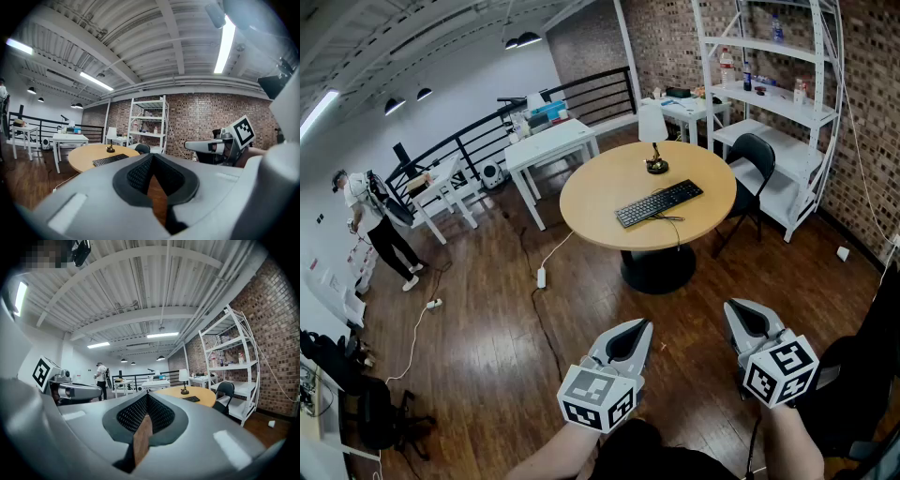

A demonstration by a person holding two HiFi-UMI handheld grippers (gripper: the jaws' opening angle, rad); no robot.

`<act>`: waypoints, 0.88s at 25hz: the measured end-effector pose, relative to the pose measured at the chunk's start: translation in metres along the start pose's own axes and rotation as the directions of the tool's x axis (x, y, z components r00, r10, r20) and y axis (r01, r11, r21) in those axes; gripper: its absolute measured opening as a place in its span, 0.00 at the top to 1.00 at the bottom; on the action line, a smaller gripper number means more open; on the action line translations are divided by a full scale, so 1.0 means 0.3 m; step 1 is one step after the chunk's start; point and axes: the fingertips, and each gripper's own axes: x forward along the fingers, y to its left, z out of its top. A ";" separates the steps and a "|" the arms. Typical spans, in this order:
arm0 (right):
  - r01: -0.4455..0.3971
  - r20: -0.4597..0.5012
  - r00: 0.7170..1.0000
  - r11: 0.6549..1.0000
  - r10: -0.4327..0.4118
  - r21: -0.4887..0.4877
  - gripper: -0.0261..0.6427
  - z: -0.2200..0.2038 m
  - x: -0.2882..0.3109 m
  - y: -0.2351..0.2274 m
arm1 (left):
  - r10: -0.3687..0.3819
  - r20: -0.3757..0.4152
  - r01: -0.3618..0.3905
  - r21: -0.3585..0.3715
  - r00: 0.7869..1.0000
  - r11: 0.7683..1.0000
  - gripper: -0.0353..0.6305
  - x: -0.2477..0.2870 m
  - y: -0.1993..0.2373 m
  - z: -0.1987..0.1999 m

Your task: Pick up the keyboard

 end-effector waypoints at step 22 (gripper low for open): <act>0.091 -0.031 0.995 0.995 -0.092 -0.035 0.96 0.049 0.626 -0.150 | -0.092 0.031 0.090 0.059 0.995 0.994 0.95 0.388 0.547 0.046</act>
